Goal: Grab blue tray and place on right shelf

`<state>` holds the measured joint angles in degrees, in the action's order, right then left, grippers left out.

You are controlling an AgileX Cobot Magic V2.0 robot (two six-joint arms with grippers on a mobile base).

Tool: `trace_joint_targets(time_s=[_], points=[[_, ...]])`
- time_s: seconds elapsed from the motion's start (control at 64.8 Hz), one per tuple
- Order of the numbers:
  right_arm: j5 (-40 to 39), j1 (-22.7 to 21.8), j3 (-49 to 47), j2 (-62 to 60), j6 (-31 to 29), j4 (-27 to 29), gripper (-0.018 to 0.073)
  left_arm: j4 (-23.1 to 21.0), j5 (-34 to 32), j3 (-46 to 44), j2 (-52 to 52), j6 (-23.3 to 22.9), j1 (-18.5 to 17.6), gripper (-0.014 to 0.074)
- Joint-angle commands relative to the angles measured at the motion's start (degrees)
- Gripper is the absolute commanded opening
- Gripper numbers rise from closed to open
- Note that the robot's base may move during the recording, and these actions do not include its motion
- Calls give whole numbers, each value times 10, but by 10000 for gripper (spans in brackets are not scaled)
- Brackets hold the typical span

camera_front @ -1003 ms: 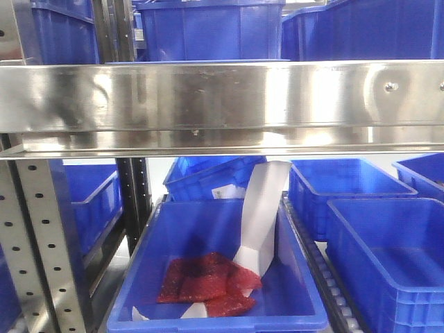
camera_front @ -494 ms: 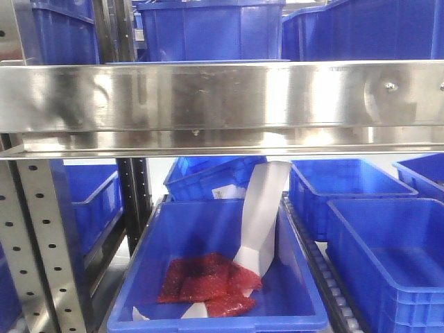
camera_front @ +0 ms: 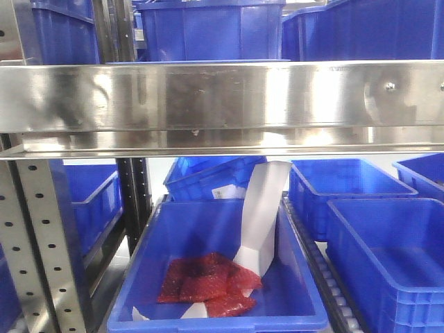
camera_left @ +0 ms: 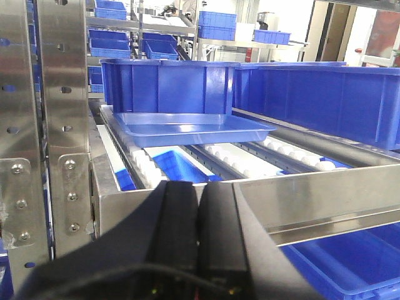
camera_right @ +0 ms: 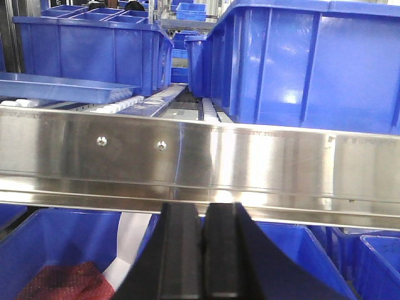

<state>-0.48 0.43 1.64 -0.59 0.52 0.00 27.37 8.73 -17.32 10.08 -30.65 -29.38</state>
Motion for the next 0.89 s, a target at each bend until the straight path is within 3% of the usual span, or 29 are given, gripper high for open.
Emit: trace_joint_targets(time_s=[0.0, 0.123, 0.262, 0.339, 0.401, 0.447, 0.509, 0.555, 0.756, 0.879], points=[[-48, -3, -13, -12, 0, 0, 52, 6, -45, -15, 8, -3, -4, -31], [-48, -3, -13, -12, 0, 0, 52, 6, -45, -15, 8, -3, -4, -31], [-48, -3, -13, -12, 0, 0, 52, 49, -36, -15, 8, -1, -4, -31], [-48, -3, -13, -12, 0, 0, 52, 45, -18, -13, 8, 11, -3, -31], [-48, -3, -13, -12, 0, 0, 52, -25, 38, -13, 2, 79, 1, -31], [-48, -3, -13, -12, 0, 0, 52, -86, 69, -11, -9, 158, 12, -31], [-48, -3, -13, -12, 0, 0, 52, -145, 74, -4, -31, 247, 34, -31], [-48, -3, -13, -12, 0, 0, 52, -173, 55, 7, -49, 286, 53, -31], [-48, -3, -13, -12, 0, 0, 52, -352, -43, 107, -115, 400, 163, -31], [-48, -3, -13, -12, 0, 0, 52, -378, -131, 162, -114, 423, 203, -31]])
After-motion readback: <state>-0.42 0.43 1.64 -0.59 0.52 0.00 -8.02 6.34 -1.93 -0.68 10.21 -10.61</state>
